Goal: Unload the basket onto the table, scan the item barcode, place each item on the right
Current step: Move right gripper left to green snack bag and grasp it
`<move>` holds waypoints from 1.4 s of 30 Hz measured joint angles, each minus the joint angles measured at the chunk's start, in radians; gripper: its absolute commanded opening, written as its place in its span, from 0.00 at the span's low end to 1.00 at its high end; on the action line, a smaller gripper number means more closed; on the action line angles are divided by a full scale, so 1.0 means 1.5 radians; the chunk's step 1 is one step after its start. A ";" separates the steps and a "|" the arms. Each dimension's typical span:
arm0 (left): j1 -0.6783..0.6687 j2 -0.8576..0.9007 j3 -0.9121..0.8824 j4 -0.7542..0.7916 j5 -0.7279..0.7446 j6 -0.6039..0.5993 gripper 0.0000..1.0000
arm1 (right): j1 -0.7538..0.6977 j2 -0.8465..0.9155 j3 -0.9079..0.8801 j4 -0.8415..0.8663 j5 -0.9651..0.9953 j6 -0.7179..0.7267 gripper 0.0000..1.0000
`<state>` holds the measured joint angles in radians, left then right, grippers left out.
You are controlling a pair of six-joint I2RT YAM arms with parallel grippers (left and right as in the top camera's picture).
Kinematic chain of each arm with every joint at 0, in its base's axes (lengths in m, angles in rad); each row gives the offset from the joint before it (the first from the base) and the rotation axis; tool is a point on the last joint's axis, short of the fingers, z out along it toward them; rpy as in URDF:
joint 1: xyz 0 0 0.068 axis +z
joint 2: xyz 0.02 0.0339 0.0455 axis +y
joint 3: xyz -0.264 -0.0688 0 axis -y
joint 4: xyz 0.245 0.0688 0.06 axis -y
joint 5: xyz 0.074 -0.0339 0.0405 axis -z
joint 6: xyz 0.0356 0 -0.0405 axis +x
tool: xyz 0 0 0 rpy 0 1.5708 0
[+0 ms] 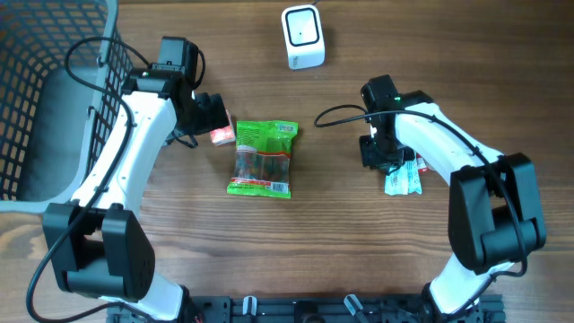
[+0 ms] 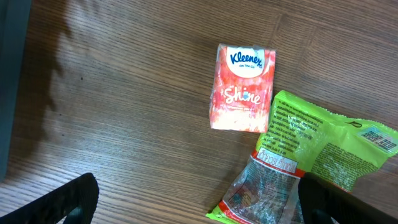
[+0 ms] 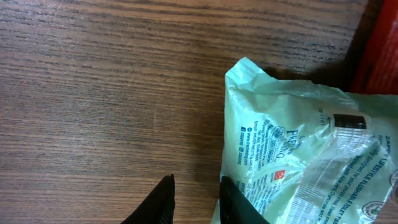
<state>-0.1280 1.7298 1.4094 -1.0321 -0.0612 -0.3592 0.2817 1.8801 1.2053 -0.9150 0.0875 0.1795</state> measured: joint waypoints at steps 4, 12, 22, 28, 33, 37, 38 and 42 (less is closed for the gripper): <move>0.000 0.000 0.000 0.000 0.000 0.000 1.00 | 0.001 0.000 0.012 -0.014 -0.097 -0.008 0.40; 0.000 0.000 0.000 0.000 0.000 0.000 1.00 | 0.135 -0.001 0.051 0.150 -0.325 0.009 0.60; 0.000 0.000 0.000 -0.001 0.000 0.000 1.00 | 0.270 -0.001 -0.057 0.397 -0.130 0.242 0.46; 0.000 0.000 0.000 0.000 0.000 0.000 1.00 | 0.288 -0.001 -0.102 0.482 -0.077 0.287 0.43; 0.000 0.000 0.000 0.000 0.000 0.000 1.00 | 0.291 -0.001 -0.116 0.501 -0.072 0.322 0.04; 0.000 0.000 0.000 0.000 0.000 0.000 1.00 | 0.291 -0.002 -0.116 0.492 -0.056 0.327 0.04; 0.000 0.000 0.000 0.000 0.000 0.000 1.00 | 0.290 -0.009 -0.116 0.470 -0.038 0.327 0.04; 0.000 0.000 0.000 0.000 0.000 0.000 1.00 | 0.246 -0.140 -0.124 0.324 0.072 0.341 0.04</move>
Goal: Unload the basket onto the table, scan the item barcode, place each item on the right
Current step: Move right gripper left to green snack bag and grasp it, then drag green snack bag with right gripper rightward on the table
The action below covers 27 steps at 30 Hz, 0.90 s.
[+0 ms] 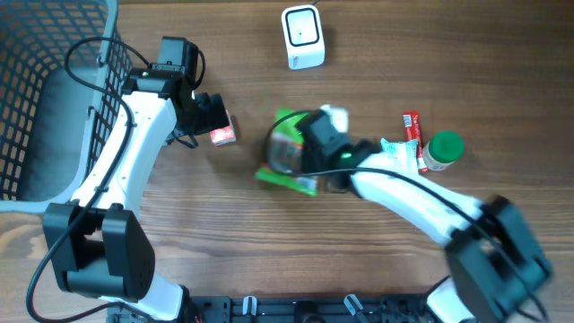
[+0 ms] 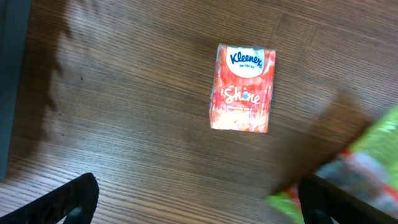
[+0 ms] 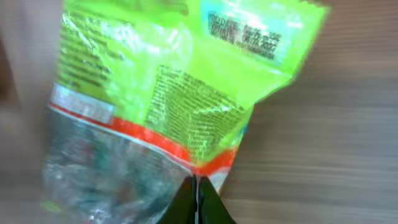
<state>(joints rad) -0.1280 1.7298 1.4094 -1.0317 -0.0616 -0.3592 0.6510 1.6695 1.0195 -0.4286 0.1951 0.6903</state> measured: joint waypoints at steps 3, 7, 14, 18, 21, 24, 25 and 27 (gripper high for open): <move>0.000 0.000 0.000 0.000 0.001 0.000 1.00 | -0.031 -0.094 0.003 -0.089 0.035 0.022 0.04; 0.000 0.000 0.000 0.000 0.000 0.000 1.00 | -0.031 -0.111 0.002 -0.145 0.020 0.061 0.23; 0.000 0.000 0.000 0.000 0.000 0.000 1.00 | -0.030 -0.086 0.001 -0.117 -0.090 0.030 0.19; 0.000 0.000 0.000 0.000 0.000 0.000 1.00 | -0.030 -0.032 -0.004 -0.118 -0.066 0.155 0.19; 0.000 0.000 0.000 0.000 0.000 0.000 1.00 | -0.030 0.014 -0.021 -0.117 -0.063 0.264 0.21; 0.000 0.000 0.000 0.000 0.000 0.000 1.00 | -0.022 0.068 -0.032 -0.084 -0.090 0.335 0.19; 0.000 0.000 0.000 -0.001 0.000 0.000 1.00 | -0.015 0.074 -0.032 -0.051 -0.108 0.337 0.19; 0.000 0.000 0.000 0.000 0.000 0.000 1.00 | 0.009 0.085 -0.030 -0.002 -0.149 0.328 0.20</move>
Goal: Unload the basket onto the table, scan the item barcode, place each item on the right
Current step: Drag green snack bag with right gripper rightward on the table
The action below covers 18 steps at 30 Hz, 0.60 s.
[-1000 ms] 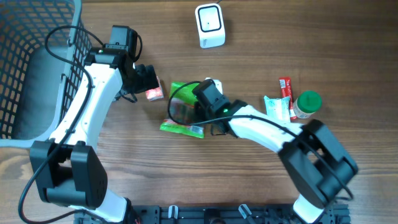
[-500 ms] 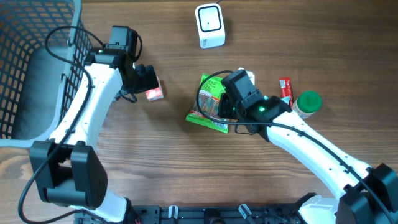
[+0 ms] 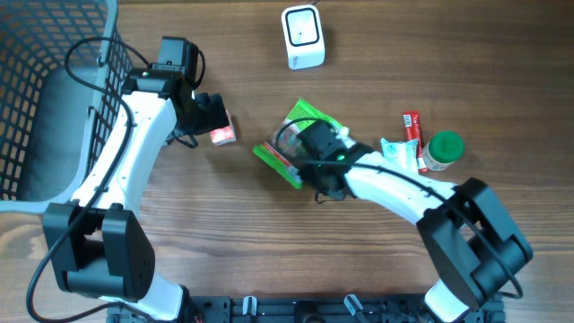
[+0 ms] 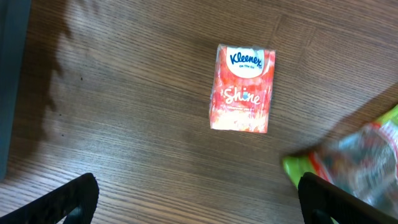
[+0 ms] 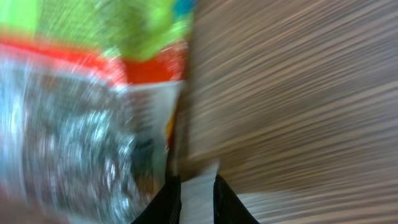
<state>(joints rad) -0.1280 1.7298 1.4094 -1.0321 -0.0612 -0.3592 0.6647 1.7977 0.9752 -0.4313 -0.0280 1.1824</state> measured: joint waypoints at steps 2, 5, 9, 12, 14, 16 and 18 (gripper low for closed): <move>0.000 0.000 0.000 0.000 0.000 0.000 1.00 | 0.031 0.002 0.001 0.004 -0.028 -0.018 0.20; 0.000 0.000 0.000 0.000 0.000 0.000 1.00 | 0.063 0.002 0.006 -0.030 -0.068 -0.075 0.29; 0.000 0.000 0.000 0.000 0.000 0.000 1.00 | 0.039 -0.028 0.029 -0.091 -0.124 -0.265 0.52; 0.000 0.000 0.000 0.000 0.000 0.000 1.00 | -0.018 -0.101 0.083 -0.112 -0.135 -0.409 0.60; 0.000 0.000 0.000 0.000 0.000 0.000 1.00 | -0.102 -0.139 0.116 -0.098 -0.139 -0.536 0.68; 0.000 0.000 0.000 0.000 0.000 0.000 1.00 | -0.153 -0.130 0.116 -0.087 -0.138 -0.603 0.68; 0.000 0.000 0.000 0.001 0.000 0.000 1.00 | -0.189 -0.101 0.115 -0.050 -0.137 -0.673 0.69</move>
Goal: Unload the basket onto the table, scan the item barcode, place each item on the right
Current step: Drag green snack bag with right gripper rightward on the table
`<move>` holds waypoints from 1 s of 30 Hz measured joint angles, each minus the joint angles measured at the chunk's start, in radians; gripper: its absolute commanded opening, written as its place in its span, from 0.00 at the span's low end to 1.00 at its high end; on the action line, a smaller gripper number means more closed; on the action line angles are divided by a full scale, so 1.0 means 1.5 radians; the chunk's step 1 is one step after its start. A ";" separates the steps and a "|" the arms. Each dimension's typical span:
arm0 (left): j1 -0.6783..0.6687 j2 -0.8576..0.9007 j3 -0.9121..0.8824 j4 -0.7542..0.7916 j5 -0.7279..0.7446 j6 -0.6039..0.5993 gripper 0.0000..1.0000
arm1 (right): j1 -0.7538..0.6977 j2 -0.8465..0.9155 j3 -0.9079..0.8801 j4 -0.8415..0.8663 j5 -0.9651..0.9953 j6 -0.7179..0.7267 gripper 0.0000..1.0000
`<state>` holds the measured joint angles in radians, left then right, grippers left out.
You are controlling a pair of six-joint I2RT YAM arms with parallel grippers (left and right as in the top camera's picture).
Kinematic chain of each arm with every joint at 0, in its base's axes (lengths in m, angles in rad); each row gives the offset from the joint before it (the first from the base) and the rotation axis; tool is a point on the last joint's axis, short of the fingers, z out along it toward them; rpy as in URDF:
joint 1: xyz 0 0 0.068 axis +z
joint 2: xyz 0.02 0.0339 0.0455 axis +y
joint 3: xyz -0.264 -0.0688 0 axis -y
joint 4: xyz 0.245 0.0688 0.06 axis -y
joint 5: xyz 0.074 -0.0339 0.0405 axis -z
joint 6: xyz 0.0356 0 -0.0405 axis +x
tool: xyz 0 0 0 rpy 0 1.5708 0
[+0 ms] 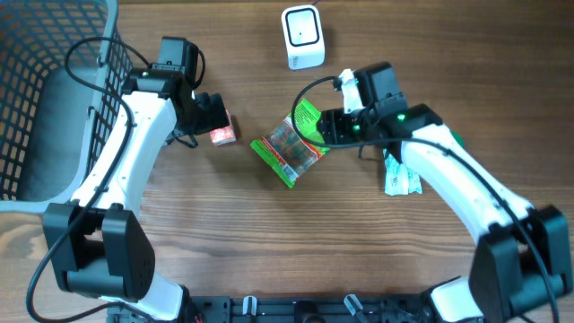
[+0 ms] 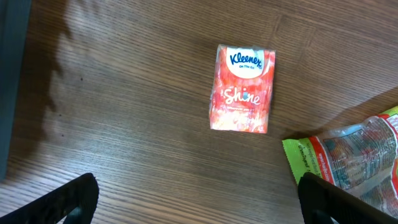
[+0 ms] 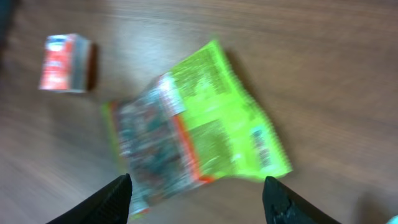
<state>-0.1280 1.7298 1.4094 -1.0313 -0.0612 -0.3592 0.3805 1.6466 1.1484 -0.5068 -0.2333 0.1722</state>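
Note:
A green snack bag [image 1: 289,145] lies slanted on the table, its green end towards the white scanner [image 1: 302,37]. In the right wrist view the bag [image 3: 199,137] is blurred, with a small white label near its right corner. My right gripper [image 1: 326,126] hovers over the bag's upper right end; its fingers [image 3: 118,198] are spread wide, so the right gripper [image 3: 198,186] is open and holds nothing. My left gripper [image 2: 199,186] is open above bare wood, just below a red Kleenex pack [image 2: 243,88].
A wire basket [image 1: 40,99] fills the far left. The Kleenex pack [image 1: 222,135] sits left of the bag. A pale green packet [image 1: 401,177] lies on the right, under my right arm. The scanner's cable runs off the back edge.
My right gripper was shut low on the bag's lower right side. Now it is open, raised and back over the bag's upper right end. The bag lies free; the left arm is unchanged.
The bag first lay straight beside the Kleenex pack while my right gripper was nearly shut at the pale packet on the right. Then the right gripper was shut at the bag, which had shifted right. Then the bag was turned diagonal, and now it is let go.

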 measured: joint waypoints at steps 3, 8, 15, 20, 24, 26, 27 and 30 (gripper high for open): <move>0.000 0.000 0.000 -0.001 0.000 0.000 1.00 | -0.020 0.070 -0.001 0.071 0.001 -0.078 0.69; 0.000 0.000 0.000 -0.001 0.000 0.000 1.00 | -0.019 0.150 -0.002 0.133 0.001 -0.118 0.22; 0.000 0.000 0.000 -0.001 0.000 0.000 1.00 | -0.035 0.184 -0.003 -0.004 -0.001 -0.127 0.04; 0.000 0.000 0.000 -0.001 0.000 0.000 1.00 | -0.094 0.095 -0.009 -0.149 0.016 -0.129 0.04; 0.000 0.000 0.000 -0.001 0.000 0.000 1.00 | -0.120 0.007 -0.009 -0.191 0.024 -0.129 0.06; 0.000 0.000 0.000 -0.001 0.000 0.000 1.00 | -0.119 0.002 -0.010 -0.196 0.023 -0.129 0.08; 0.000 0.000 0.000 -0.001 0.000 0.000 1.00 | -0.119 0.002 -0.010 -0.195 0.023 -0.129 0.09; 0.000 0.000 0.000 -0.001 0.000 0.000 1.00 | -0.119 0.002 -0.021 -0.183 0.023 -0.129 0.10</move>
<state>-0.1280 1.7298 1.4094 -1.0321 -0.0612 -0.3592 0.2020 1.6497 1.1168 -0.7818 -0.1989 -0.0212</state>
